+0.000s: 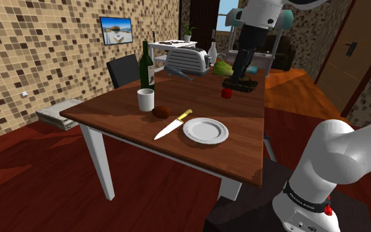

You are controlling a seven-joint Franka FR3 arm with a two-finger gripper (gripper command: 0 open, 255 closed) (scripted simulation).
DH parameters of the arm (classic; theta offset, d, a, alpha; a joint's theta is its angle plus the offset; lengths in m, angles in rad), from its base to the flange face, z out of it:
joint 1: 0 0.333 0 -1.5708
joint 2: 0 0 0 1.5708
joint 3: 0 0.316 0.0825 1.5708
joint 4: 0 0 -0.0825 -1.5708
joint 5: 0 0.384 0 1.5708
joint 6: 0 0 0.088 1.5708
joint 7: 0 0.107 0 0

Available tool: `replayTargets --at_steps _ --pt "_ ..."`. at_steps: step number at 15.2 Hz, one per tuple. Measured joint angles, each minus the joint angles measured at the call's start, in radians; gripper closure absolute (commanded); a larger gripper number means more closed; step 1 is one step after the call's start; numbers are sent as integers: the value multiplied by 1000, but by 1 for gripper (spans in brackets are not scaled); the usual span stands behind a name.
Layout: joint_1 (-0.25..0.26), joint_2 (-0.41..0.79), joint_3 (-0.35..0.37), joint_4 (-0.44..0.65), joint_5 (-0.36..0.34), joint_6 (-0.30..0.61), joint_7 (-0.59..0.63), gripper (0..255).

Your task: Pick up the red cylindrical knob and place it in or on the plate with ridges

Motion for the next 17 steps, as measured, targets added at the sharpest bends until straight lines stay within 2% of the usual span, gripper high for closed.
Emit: replayTargets --at_steps 3,9,17 --pt "-7 16 -20 -4 -13 16 -23 0" --pt "-42 95 -127 -28 -77 100 -143 0" --pt "-81 286 -275 18 -137 226 -311 0"
